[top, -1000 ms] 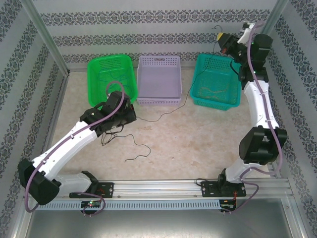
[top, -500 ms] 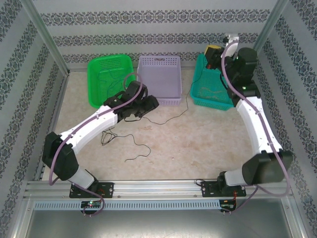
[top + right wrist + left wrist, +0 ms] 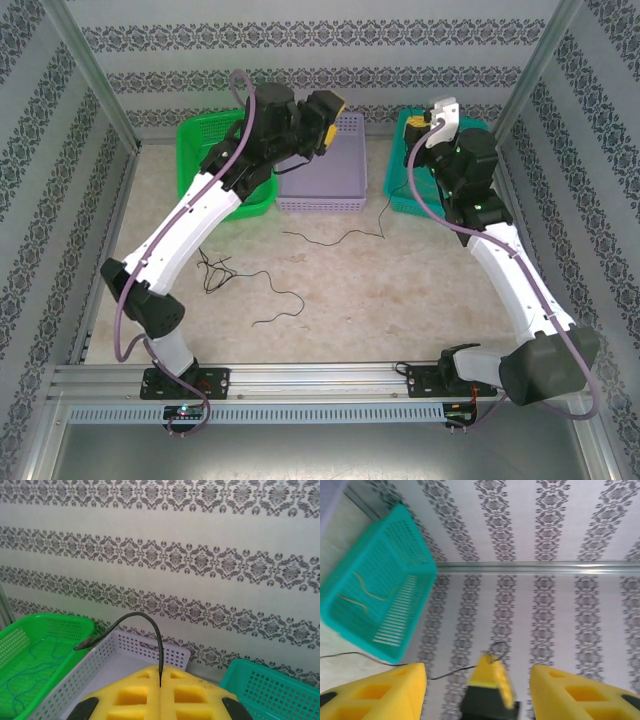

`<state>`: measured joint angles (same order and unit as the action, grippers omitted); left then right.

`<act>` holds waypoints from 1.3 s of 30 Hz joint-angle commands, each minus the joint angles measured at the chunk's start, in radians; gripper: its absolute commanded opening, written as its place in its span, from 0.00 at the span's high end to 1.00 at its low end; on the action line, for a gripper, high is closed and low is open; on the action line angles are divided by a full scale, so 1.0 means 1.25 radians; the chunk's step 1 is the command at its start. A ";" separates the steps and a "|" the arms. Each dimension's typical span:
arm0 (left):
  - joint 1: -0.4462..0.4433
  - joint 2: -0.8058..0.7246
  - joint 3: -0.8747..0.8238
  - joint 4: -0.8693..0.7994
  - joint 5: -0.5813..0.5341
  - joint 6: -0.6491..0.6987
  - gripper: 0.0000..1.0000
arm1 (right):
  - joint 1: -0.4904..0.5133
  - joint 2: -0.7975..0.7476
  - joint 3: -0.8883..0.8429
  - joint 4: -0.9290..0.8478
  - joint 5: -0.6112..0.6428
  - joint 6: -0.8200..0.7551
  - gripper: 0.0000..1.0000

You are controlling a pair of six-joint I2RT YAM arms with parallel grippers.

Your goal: Untangle the cables

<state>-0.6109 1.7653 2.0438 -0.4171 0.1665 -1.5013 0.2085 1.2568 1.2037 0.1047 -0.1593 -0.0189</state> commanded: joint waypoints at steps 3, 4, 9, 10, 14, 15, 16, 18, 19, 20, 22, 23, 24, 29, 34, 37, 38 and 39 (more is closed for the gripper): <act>-0.035 0.073 0.052 0.028 0.048 -0.200 0.48 | 0.032 -0.011 -0.022 0.034 0.008 -0.007 1.00; -0.038 0.079 0.052 0.032 0.050 -0.211 0.48 | 0.038 -0.009 -0.023 0.033 0.005 -0.005 1.00; -0.041 0.106 0.065 0.039 0.049 -0.215 0.55 | 0.064 -0.003 -0.025 0.026 -0.006 0.003 1.00; -0.041 0.106 0.064 0.031 0.045 -0.212 0.57 | 0.068 -0.003 -0.025 0.022 -0.006 0.004 1.00; -0.038 0.102 0.055 0.007 0.044 -0.195 0.64 | 0.073 -0.004 -0.030 0.015 -0.010 0.007 1.00; -0.037 0.100 0.048 0.010 0.042 -0.194 0.65 | 0.074 -0.003 -0.030 0.011 -0.012 0.007 1.00; -0.035 0.098 0.045 0.012 0.041 -0.194 0.65 | 0.074 -0.003 -0.030 0.009 -0.017 0.008 1.00; -0.033 0.097 0.043 0.017 0.037 -0.192 0.65 | 0.075 -0.003 -0.032 0.004 -0.023 0.008 1.00; -0.032 0.097 0.042 0.018 0.036 -0.194 0.65 | 0.076 -0.003 -0.033 0.001 -0.025 0.008 1.00; -0.030 0.096 0.042 0.021 0.036 -0.195 0.64 | 0.077 -0.004 -0.035 0.000 -0.026 0.007 1.00; -0.028 0.095 0.044 0.022 0.034 -0.195 0.63 | 0.080 -0.004 -0.038 -0.005 -0.028 0.004 1.00; -0.028 0.095 0.044 0.023 0.034 -0.194 0.63 | 0.082 -0.004 -0.040 -0.005 -0.029 0.005 1.00; -0.027 0.095 0.045 0.023 0.034 -0.192 0.64 | 0.082 -0.004 -0.043 -0.005 -0.030 0.006 1.00; -0.025 0.095 0.040 0.025 0.044 -0.191 0.68 | 0.088 0.000 -0.044 -0.010 -0.032 0.007 1.00; -0.022 0.090 0.031 0.027 0.038 -0.187 0.78 | 0.091 -0.001 -0.045 -0.010 -0.030 0.007 1.00; -0.018 0.085 0.022 0.029 0.036 -0.189 0.83 | 0.092 -0.004 -0.049 -0.011 -0.030 0.008 1.00; -0.018 0.083 0.019 0.031 0.035 -0.189 0.83 | 0.093 -0.005 -0.051 -0.012 -0.030 0.009 1.00; -0.019 0.083 0.015 0.033 0.034 -0.190 0.84 | 0.094 -0.006 -0.052 -0.011 -0.030 0.011 1.00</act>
<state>-0.6460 1.9102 2.0766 -0.4103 0.2150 -1.7405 0.3172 1.2572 1.1549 0.0826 -0.1810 -0.0181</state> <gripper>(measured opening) 0.162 0.062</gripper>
